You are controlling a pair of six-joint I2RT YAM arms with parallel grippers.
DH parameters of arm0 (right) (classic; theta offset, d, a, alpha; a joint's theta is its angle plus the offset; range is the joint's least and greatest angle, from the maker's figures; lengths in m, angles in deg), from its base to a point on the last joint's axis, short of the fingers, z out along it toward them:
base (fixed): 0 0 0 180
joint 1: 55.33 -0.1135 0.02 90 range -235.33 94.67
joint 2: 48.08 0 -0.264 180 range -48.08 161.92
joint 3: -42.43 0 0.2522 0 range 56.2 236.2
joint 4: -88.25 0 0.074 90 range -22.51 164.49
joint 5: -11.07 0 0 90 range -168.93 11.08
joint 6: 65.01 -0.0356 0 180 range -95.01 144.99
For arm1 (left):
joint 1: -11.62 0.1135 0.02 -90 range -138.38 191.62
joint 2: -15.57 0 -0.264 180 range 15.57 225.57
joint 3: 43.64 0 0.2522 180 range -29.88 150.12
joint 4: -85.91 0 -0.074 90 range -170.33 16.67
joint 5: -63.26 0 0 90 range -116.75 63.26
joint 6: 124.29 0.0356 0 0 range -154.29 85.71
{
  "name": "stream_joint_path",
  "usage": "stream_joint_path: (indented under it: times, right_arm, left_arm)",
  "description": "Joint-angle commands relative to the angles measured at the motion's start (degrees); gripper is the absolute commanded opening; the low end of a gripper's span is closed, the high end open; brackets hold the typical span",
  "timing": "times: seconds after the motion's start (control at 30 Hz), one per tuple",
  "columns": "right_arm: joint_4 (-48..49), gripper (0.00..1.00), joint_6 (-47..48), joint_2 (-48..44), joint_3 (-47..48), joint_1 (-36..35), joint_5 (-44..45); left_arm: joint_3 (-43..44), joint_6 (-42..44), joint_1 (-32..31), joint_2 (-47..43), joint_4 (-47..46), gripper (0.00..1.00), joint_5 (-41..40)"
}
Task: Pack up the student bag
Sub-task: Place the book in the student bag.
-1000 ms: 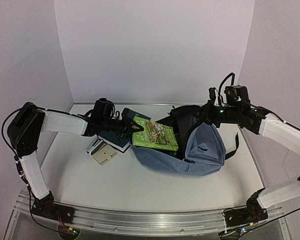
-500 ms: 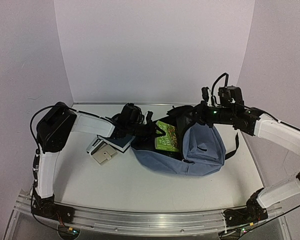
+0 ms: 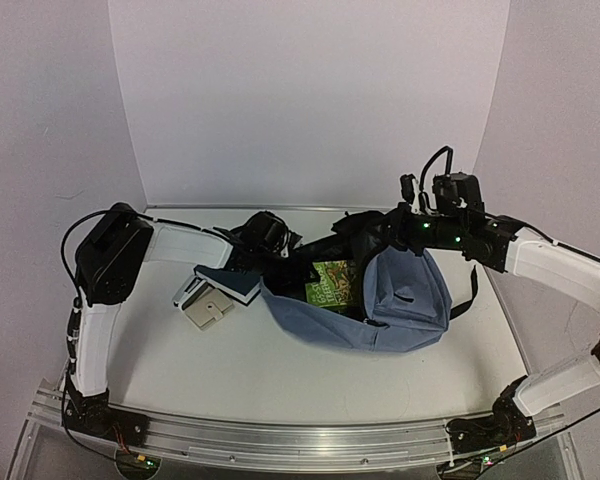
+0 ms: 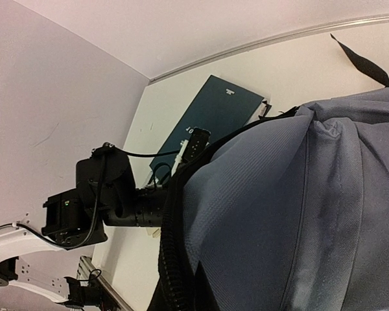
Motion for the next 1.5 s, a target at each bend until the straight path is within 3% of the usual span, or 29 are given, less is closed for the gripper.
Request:
stream_joint_path:
  times: [0.0,0.37,0.67,0.87,1.13,1.47]
  right_arm:
    - [5.2,0.00,0.5,-0.8,2.3,-0.4,0.9]
    - [5.2,0.00,0.9,-0.9,2.9,-0.4,0.8]
    - [5.2,0.00,1.2,-1.6,2.4,-0.5,1.6]
    - [5.2,0.00,1.3,-1.2,2.1,-0.4,2.6]
    - [4.6,0.00,0.2,-1.8,0.3,-0.4,8.9]
    - [3.9,0.00,1.0,0.7,-7.4,7.6,8.5]
  left_arm:
    - [-3.0,2.0,0.0,-7.5,3.2,0.77,-2.5]
    - [-0.2,1.3,-2.7,-3.2,4.3,0.68,-1.7]
    - [5.7,-0.1,-4.3,1.6,1.0,0.49,1.1]
    - [11.1,0.0,-5.3,4.8,-1.9,0.45,1.8]
    - [10.3,2.8,-5.2,0.7,-0.1,0.47,-0.7]
    - [-1.4,7.7,-1.9,-21.2,8.6,0.72,-3.0]
